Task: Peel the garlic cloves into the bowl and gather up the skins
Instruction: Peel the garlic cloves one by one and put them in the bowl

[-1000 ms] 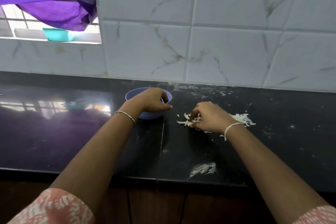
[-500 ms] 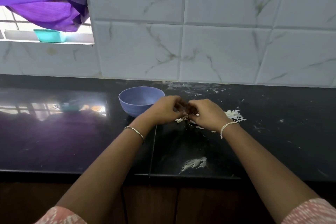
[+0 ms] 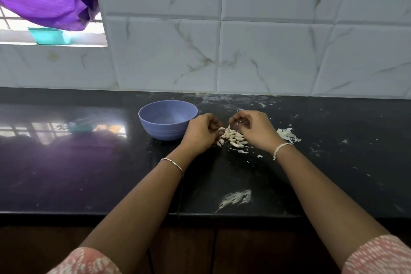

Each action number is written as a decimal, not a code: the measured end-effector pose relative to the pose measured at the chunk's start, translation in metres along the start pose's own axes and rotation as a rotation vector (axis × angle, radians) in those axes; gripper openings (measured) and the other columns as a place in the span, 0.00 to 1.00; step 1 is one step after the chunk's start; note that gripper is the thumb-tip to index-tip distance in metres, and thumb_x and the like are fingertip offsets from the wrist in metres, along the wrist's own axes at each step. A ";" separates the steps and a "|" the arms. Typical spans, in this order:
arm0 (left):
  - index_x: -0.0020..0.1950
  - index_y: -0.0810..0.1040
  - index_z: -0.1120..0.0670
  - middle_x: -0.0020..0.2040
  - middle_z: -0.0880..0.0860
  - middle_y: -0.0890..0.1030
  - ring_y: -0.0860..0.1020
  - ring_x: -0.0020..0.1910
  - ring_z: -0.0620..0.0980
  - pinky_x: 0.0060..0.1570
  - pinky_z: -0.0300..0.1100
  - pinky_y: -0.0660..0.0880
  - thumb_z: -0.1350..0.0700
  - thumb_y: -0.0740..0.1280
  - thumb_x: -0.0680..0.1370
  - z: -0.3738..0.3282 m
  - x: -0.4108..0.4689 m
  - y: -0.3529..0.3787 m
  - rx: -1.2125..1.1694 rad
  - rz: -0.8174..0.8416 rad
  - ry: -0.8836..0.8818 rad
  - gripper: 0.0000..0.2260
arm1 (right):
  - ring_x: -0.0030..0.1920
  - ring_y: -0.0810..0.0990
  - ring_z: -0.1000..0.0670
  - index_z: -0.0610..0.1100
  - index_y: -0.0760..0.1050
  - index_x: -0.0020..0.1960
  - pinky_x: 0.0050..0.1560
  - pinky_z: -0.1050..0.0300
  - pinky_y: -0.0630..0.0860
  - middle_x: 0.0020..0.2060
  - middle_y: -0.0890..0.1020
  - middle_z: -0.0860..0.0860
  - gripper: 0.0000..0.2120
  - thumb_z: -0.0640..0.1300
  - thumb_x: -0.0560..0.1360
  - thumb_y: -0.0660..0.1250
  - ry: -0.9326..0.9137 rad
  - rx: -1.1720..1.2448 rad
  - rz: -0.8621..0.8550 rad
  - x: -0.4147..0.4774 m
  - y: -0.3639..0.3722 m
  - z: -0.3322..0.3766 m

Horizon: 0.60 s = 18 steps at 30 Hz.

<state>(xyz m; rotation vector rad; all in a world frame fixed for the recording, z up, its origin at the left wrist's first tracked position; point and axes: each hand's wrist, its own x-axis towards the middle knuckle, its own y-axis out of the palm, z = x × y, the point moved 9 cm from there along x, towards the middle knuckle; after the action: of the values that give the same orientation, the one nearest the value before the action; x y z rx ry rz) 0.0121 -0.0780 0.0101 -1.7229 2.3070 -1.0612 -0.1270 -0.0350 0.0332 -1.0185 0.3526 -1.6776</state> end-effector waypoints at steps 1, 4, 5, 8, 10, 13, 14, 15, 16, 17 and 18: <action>0.45 0.77 0.53 0.38 0.49 0.80 0.81 0.36 0.48 0.39 0.39 0.80 0.62 0.73 0.75 0.001 -0.001 0.000 -0.038 -0.001 0.001 0.07 | 0.42 0.83 0.57 0.44 0.82 0.50 0.45 0.65 0.78 0.42 0.84 0.53 0.11 0.32 0.77 0.64 0.020 0.052 -0.007 0.000 -0.002 -0.002; 0.44 0.77 0.54 0.36 0.50 0.81 0.80 0.33 0.44 0.36 0.35 0.79 0.61 0.75 0.73 -0.006 -0.004 0.000 -0.067 -0.009 0.044 0.08 | 0.38 0.83 0.51 0.42 0.81 0.53 0.42 0.58 0.82 0.40 0.84 0.49 0.07 0.43 0.79 0.67 0.117 0.233 0.075 -0.003 0.005 -0.005; 0.44 0.77 0.54 0.35 0.49 0.81 0.79 0.32 0.43 0.34 0.33 0.78 0.61 0.76 0.72 -0.009 -0.006 0.001 -0.065 -0.010 0.070 0.09 | 0.38 0.84 0.49 0.42 0.82 0.51 0.43 0.56 0.82 0.39 0.85 0.47 0.07 0.44 0.78 0.68 0.130 0.242 0.104 -0.005 0.008 -0.005; 0.41 0.75 0.52 0.33 0.48 0.80 0.79 0.32 0.43 0.34 0.34 0.77 0.61 0.78 0.69 -0.017 -0.011 0.000 -0.072 -0.023 0.133 0.12 | 0.40 0.84 0.46 0.43 0.80 0.44 0.45 0.53 0.83 0.38 0.84 0.44 0.02 0.41 0.75 0.72 0.136 0.307 0.151 -0.013 0.010 -0.001; 0.41 0.76 0.53 0.34 0.47 0.80 0.79 0.32 0.44 0.34 0.34 0.76 0.60 0.79 0.68 -0.020 -0.014 0.000 -0.078 -0.032 0.157 0.13 | 0.40 0.82 0.49 0.40 0.77 0.46 0.46 0.54 0.82 0.38 0.82 0.44 0.03 0.39 0.76 0.70 0.157 0.375 0.220 -0.017 0.012 0.001; 0.40 0.78 0.51 0.35 0.44 0.81 0.78 0.35 0.42 0.39 0.34 0.75 0.56 0.79 0.68 -0.024 -0.019 0.005 0.038 0.015 0.199 0.11 | 0.37 0.82 0.49 0.40 0.76 0.46 0.44 0.56 0.82 0.35 0.82 0.46 0.02 0.36 0.77 0.68 0.177 0.387 0.283 -0.021 0.007 -0.001; 0.41 0.79 0.50 0.37 0.45 0.81 0.79 0.38 0.42 0.42 0.38 0.76 0.53 0.79 0.69 -0.023 -0.020 0.010 0.102 0.061 0.208 0.09 | 0.37 0.82 0.48 0.40 0.76 0.46 0.43 0.57 0.82 0.33 0.83 0.47 0.02 0.35 0.76 0.69 0.177 0.382 0.282 -0.021 0.002 -0.002; 0.42 0.81 0.49 0.39 0.45 0.82 0.79 0.41 0.44 0.45 0.41 0.77 0.51 0.78 0.70 -0.022 -0.021 0.016 0.164 0.118 0.212 0.07 | 0.37 0.82 0.48 0.39 0.77 0.46 0.43 0.58 0.82 0.33 0.83 0.48 0.02 0.34 0.76 0.69 0.182 0.376 0.280 -0.022 -0.004 -0.004; 0.44 0.83 0.49 0.41 0.45 0.81 0.79 0.43 0.45 0.47 0.43 0.77 0.49 0.77 0.71 -0.020 -0.021 0.023 0.221 0.176 0.216 0.07 | 0.39 0.82 0.47 0.38 0.77 0.46 0.43 0.59 0.82 0.34 0.84 0.47 0.02 0.34 0.75 0.70 0.191 0.372 0.284 -0.024 -0.010 -0.007; 0.47 0.85 0.49 0.43 0.46 0.80 0.78 0.45 0.45 0.49 0.45 0.77 0.48 0.75 0.73 -0.018 -0.022 0.029 0.272 0.219 0.225 0.08 | 0.40 0.82 0.47 0.37 0.78 0.47 0.44 0.59 0.82 0.35 0.84 0.46 0.03 0.33 0.74 0.71 0.203 0.368 0.291 -0.026 -0.015 -0.010; 0.49 0.85 0.50 0.45 0.47 0.79 0.77 0.46 0.47 0.51 0.47 0.77 0.47 0.73 0.74 -0.018 -0.023 0.032 0.309 0.240 0.239 0.09 | 0.41 0.83 0.47 0.36 0.79 0.48 0.44 0.59 0.82 0.37 0.85 0.44 0.04 0.33 0.73 0.72 0.215 0.364 0.300 -0.029 -0.020 -0.013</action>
<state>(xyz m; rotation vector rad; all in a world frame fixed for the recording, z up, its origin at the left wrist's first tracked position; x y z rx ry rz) -0.0140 -0.0454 -0.0019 -1.2330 2.2503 -1.5426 -0.1487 -0.0051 0.0263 -0.4915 0.3075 -1.5081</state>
